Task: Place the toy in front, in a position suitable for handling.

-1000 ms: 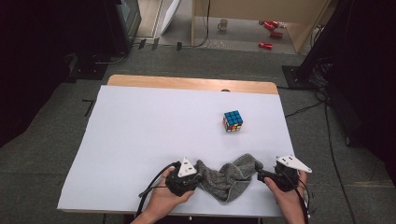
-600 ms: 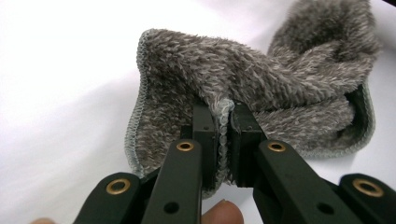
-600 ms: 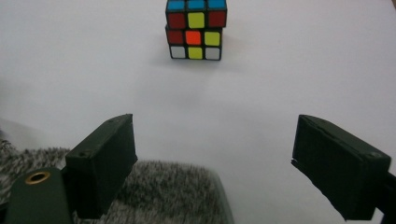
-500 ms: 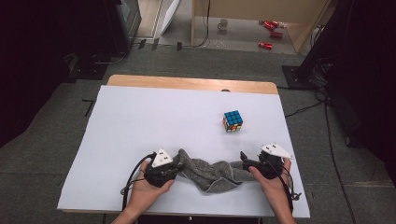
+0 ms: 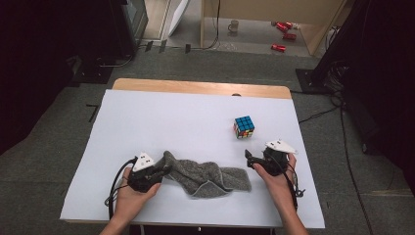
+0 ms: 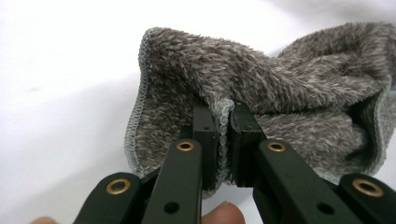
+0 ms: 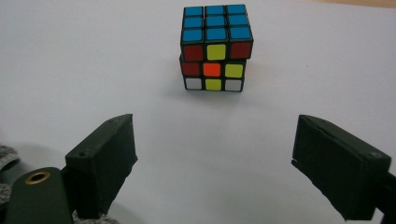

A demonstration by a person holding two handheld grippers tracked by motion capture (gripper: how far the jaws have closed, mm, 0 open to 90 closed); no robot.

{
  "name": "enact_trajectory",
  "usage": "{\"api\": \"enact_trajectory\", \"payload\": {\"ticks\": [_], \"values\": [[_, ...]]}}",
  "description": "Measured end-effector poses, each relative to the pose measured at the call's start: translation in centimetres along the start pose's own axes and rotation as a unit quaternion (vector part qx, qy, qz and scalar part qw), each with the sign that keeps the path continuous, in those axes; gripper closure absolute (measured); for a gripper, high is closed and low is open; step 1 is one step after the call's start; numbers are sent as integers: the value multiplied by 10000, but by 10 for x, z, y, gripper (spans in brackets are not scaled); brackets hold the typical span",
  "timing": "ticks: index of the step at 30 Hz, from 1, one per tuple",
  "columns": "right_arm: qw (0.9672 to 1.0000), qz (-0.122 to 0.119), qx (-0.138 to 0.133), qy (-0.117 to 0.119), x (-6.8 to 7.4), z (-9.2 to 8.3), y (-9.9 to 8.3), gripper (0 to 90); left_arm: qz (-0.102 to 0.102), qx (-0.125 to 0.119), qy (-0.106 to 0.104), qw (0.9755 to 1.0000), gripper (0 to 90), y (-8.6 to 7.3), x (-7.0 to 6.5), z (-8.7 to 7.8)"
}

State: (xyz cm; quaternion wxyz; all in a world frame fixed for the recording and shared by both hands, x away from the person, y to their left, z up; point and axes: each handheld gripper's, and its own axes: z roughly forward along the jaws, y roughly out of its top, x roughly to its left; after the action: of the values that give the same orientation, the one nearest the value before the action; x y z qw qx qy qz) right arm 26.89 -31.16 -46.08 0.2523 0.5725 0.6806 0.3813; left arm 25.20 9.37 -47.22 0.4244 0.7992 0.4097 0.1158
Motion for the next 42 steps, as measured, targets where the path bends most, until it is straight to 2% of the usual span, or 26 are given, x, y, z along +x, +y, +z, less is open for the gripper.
{"api": "enact_trajectory", "payload": {"ticks": [8, 11, 13, 16, 21, 24, 27, 32, 35, 37, 40, 42], "values": [[10000, 65, -28, -54, 4, 19, 8, 126, -319, -105, 305, 9990, 846, -7, 30, -13], [9999, 100, 5, -109, 4, 27, 10, 124, -444, -136, 322, 9984, 843, -9, 38, -15], [9998, 161, 10, -106, 4, 31, 12, 122, -497, -102, 221, 9985, 822, -11, 42, -15], [9997, 204, -7, -96, 6, 38, 14, 121, -556, -29, 154, 9983, 698, -16, 45, -11], [9995, 260, -41, -169, 6, 50, 16, 106, -676, -83, 92, 9976, 389, -17, 46, -9], [9991, 383, 46, -170, 4, 60, 14, 65, -651, -97, 92, 9978, 329, -18, 47, -8], [9989, 434, 98, -167, 5, 67, 16, 60, -632, -75, 69, 9980, 314, -19, 47, -6], [9988, 391, 0, -292, 10, 80, 24, 77, -668, -52, 87, 9977, 316, -20, 47, -5], [9978, 503, 99, -429, 7, 91, 24, 77, -641, -40, 98, 9979, 318, -20, 47, -4], [9973, 593, 131, -418, 5, 97, 25, 78, -626, -40, 97, 9980, 319, -20, 47, -4], [9977, 515, 20, -441, 7, 100, 29, 132, -638, -25, 84, 9979, 322, -20, 46, -3], [9976, 489, 113, -481, 7, 103, 30, 165, -641, -15, 94, 9979, 324, -20, 46, -3]]}}
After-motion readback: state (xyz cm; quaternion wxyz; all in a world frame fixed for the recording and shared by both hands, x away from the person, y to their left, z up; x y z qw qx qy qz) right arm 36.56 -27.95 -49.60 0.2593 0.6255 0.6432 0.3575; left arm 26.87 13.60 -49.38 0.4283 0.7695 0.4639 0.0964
